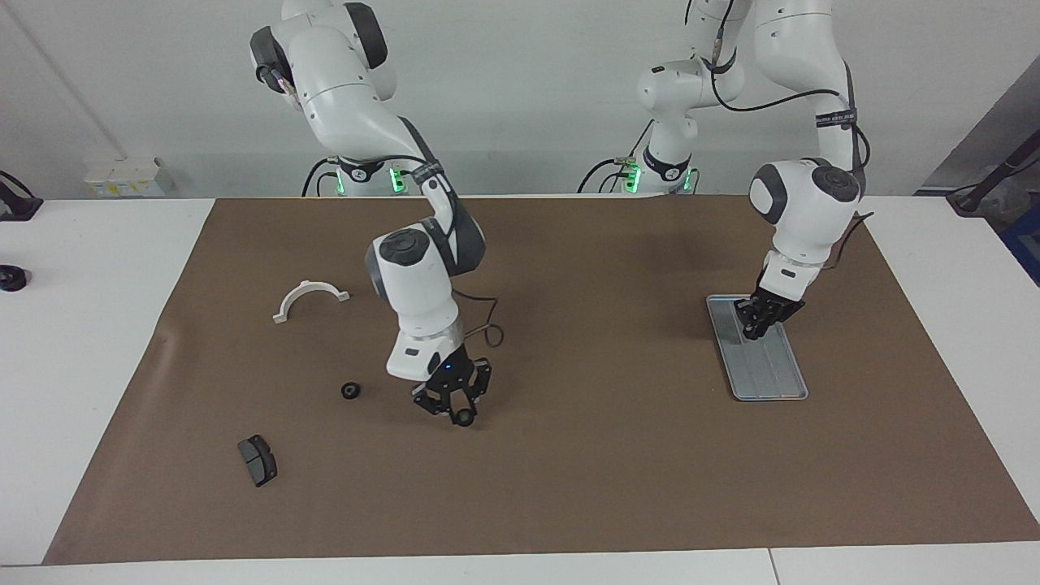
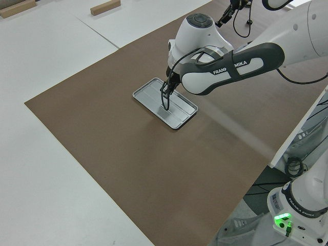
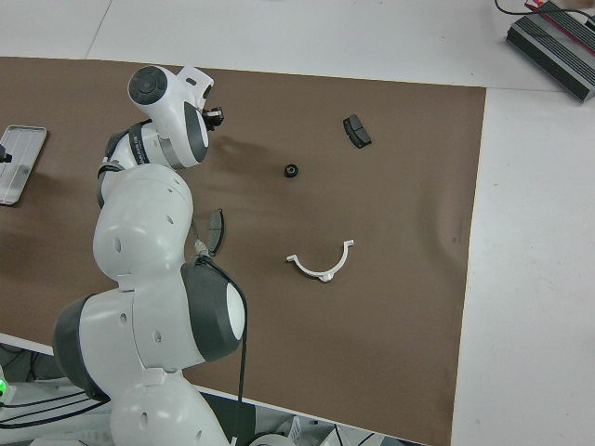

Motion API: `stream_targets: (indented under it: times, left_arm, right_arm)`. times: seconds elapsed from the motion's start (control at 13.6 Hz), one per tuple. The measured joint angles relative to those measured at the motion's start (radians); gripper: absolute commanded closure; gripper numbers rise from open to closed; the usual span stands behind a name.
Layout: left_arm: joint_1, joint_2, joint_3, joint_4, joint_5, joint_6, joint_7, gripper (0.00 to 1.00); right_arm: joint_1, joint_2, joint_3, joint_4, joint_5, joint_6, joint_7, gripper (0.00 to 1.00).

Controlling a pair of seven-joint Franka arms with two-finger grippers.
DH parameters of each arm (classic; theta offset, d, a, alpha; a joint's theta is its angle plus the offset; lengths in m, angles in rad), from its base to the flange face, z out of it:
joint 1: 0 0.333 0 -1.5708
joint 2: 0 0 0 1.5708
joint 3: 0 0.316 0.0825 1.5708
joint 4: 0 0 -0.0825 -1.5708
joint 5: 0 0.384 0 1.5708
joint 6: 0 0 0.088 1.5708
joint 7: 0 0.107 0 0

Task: Pick bearing gear from pile to tray
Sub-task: 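Set the gear on the tray with the left gripper while the right gripper grasps another, then carry the second gear to mid-table with the right gripper while the left gripper approaches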

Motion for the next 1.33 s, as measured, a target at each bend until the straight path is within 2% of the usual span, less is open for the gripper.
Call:
stream_targets:
  times: [0.15,0.22,0.29,0.37,0.59,0.88,1.11,1.33]
  left_arm:
    - [0.007,0.051,0.001,0.033,0.000,0.041,0.050,0.81]
    - [0.008,0.071,0.002,0.039,0.000,0.059,0.061,0.64]
    - [0.008,0.085,0.002,0.040,0.000,0.070,0.068,0.08]
    - [0.008,0.093,0.002,0.041,0.000,0.074,0.071,0.00]
    - [0.008,0.093,0.002,0.083,0.000,0.045,0.073,0.00]
    - [0.005,0.033,-0.010,0.250,0.000,-0.279,0.040,0.00]
    - [-0.061,-0.020,-0.023,0.295,0.000,-0.422,-0.099,0.00]
    - [-0.164,-0.024,-0.027,0.332,0.000,-0.490,-0.265,0.00]
  right_arm:
    - [0.078,0.000,0.001,0.001,0.000,0.035,0.060,0.92]
    - [0.114,0.000,0.001,0.002,0.000,0.061,0.100,0.92]
    - [0.149,-0.001,0.001,0.002,0.000,0.081,0.132,0.92]
    - [0.182,-0.001,0.001,0.002,0.000,0.088,0.150,0.92]
    - [0.277,0.000,0.001,0.001,0.000,0.089,0.175,0.89]
    - [0.383,0.013,0.000,-0.013,0.000,0.089,0.269,0.75]
    - [0.396,0.013,-0.002,-0.025,0.000,0.089,0.288,0.60]
    - [0.387,0.013,-0.014,-0.024,0.000,0.087,0.288,0.55]
